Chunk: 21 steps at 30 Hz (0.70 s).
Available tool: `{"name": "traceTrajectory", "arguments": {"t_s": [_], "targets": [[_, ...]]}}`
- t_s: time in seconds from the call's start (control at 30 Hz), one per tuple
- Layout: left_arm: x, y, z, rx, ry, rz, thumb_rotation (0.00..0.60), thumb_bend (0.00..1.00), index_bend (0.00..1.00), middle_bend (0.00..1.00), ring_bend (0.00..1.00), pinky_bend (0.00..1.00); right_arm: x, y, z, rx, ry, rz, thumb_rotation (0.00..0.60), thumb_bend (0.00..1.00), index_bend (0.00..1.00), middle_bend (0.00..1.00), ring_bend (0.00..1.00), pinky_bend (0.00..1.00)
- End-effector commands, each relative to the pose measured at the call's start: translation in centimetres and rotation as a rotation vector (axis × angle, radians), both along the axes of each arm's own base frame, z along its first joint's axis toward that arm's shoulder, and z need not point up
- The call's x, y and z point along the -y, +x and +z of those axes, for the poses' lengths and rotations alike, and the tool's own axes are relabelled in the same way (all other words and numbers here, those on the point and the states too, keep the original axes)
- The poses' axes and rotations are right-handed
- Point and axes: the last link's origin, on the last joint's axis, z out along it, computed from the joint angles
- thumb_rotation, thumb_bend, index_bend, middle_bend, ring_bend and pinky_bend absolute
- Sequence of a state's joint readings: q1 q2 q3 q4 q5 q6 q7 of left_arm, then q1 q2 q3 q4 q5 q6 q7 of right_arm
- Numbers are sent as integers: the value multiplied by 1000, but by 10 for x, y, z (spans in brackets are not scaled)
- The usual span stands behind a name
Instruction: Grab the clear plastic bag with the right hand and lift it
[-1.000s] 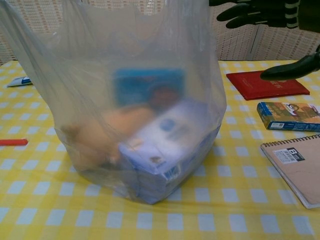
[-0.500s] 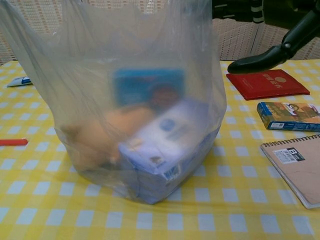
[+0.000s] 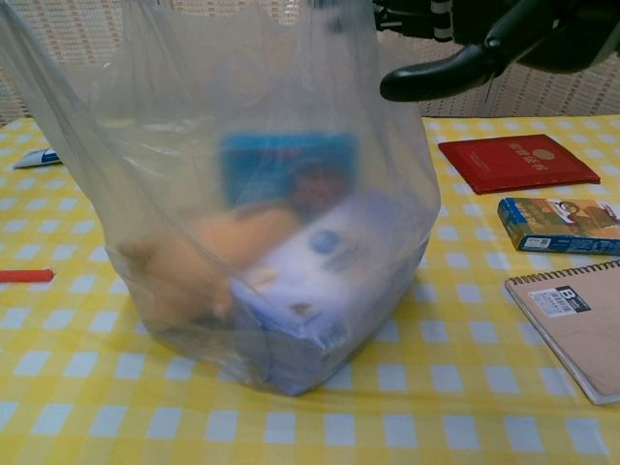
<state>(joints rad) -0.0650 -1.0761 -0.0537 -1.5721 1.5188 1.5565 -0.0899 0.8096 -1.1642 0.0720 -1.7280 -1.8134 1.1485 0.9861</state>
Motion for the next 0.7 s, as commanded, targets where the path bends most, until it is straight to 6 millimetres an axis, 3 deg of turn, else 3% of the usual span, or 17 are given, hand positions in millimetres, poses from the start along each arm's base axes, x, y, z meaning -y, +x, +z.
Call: {"name": "traceTrajectory", "arguments": {"t_s": [0.03, 0.4, 0.7], "targets": [[0, 0, 1, 1, 2, 1, 600, 218, 8, 97, 89, 68, 8, 8, -9, 77, 139, -58, 600, 240, 0, 0, 0, 0], [2, -1, 4, 10, 12, 5, 600, 218, 8, 97, 89, 68, 20, 15, -29, 85, 251, -88, 600, 240, 0, 0, 0, 0], [2, -1, 6, 12, 15, 4, 600, 219, 9, 97, 89, 69, 21, 29, -32, 127, 326, -78, 600, 240, 0, 0, 0, 0]]}}
